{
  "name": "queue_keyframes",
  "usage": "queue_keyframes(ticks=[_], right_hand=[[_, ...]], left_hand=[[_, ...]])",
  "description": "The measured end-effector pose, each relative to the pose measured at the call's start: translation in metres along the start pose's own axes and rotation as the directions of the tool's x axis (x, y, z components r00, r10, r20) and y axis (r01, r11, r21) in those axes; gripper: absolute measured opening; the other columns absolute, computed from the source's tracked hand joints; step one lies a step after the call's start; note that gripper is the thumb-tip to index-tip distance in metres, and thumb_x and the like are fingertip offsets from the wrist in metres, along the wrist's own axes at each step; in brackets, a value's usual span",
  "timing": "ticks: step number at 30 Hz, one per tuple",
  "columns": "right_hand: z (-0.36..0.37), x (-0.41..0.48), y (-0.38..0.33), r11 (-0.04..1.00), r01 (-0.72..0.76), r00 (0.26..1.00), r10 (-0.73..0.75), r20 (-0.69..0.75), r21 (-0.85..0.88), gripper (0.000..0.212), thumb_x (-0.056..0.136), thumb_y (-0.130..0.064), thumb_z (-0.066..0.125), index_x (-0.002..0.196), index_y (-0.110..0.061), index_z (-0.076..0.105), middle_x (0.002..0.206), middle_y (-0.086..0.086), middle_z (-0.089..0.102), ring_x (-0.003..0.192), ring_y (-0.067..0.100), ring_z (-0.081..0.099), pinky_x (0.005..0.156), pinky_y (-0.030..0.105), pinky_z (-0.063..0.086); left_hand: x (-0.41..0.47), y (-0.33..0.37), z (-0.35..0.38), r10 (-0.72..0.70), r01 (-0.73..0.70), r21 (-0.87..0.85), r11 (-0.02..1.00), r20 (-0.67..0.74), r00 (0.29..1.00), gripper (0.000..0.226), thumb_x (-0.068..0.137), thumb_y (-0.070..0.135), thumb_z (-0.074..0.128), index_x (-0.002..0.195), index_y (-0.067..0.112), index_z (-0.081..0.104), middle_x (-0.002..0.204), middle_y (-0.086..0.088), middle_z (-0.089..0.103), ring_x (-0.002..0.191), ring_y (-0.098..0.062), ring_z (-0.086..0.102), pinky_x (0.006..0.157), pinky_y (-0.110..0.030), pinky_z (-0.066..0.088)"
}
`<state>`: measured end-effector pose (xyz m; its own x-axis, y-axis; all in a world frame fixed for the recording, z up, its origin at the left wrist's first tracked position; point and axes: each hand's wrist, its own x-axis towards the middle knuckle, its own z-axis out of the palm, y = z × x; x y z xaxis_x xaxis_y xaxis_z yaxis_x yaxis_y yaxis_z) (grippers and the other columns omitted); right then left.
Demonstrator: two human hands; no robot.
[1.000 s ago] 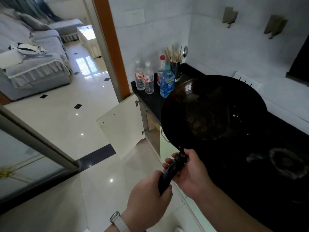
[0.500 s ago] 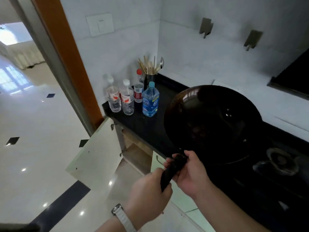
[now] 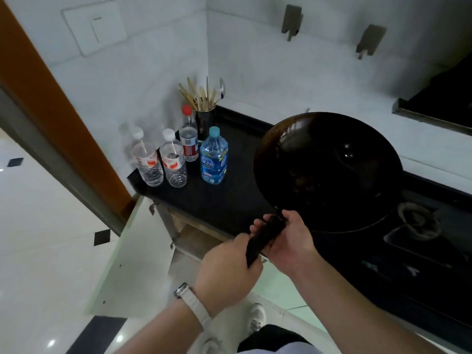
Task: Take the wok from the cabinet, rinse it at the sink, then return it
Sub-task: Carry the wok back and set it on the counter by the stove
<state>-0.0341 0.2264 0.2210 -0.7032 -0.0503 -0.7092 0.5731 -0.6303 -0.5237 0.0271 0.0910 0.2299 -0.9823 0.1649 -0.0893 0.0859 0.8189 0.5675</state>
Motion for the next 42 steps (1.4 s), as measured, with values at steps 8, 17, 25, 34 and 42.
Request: queue_keyframes(ticks=[8,17,25,34,42], right_hand=[[0.004,0.062,-0.018,0.991,-0.089,0.996,0.091,-0.014,0.101,0.041,0.096,-0.04,0.045,0.097,-0.001,0.057,0.09,0.023,0.066,0.085,0.038,0.066,0.072,0.044,0.053],[0.005,0.131,-0.045,0.967,-0.224,0.975,0.223,0.021,0.122,0.041,0.096,-0.04,0.044,0.093,-0.002,0.058,0.09,0.022,0.064,0.086,0.037,0.064,0.077,0.046,0.051],[0.003,0.161,-0.05,0.945,-0.294,0.956,0.291,0.037,0.142,0.041,0.095,-0.041,0.045,0.095,-0.003,0.057,0.09,0.022,0.065,0.087,0.037,0.064,0.078,0.045,0.051],[0.004,0.175,-0.057,0.947,-0.246,0.967,0.254,-0.016,0.205,0.04,0.097,-0.04,0.043,0.097,-0.002,0.057,0.097,0.022,0.064,0.092,0.037,0.063,0.077,0.045,0.051],[0.002,0.184,-0.066,0.935,-0.184,0.973,0.218,-0.081,0.304,0.042,0.097,-0.04,0.044,0.106,-0.002,0.058,0.103,0.022,0.065,0.095,0.036,0.064,0.08,0.045,0.052]], left_hand=[[0.057,-0.013,0.01,-0.025,0.022,0.062,0.998,0.045,0.999,0.019,0.09,0.045,0.05,0.096,0.027,0.047,0.08,0.009,0.055,0.067,-0.011,0.05,0.059,-0.027,0.038],[0.122,-0.017,0.026,-0.117,0.106,0.122,0.987,0.079,0.99,0.019,0.089,0.045,0.051,0.094,0.026,0.05,0.079,0.01,0.053,0.066,-0.012,0.049,0.059,-0.028,0.037],[0.146,-0.027,0.035,-0.153,0.133,0.168,0.977,0.112,0.982,0.02,0.088,0.048,0.051,0.094,0.029,0.049,0.077,0.012,0.052,0.066,-0.009,0.05,0.058,-0.026,0.036],[0.178,-0.04,0.037,-0.047,0.022,0.131,0.991,0.189,0.981,0.022,0.089,0.046,0.053,0.095,0.025,0.051,0.078,0.01,0.054,0.073,-0.014,0.058,0.065,-0.031,0.047],[0.207,-0.046,0.036,0.083,-0.118,0.138,0.983,0.237,0.968,0.024,0.089,0.045,0.052,0.099,0.023,0.052,0.084,0.004,0.062,0.076,-0.018,0.061,0.066,-0.035,0.048]])
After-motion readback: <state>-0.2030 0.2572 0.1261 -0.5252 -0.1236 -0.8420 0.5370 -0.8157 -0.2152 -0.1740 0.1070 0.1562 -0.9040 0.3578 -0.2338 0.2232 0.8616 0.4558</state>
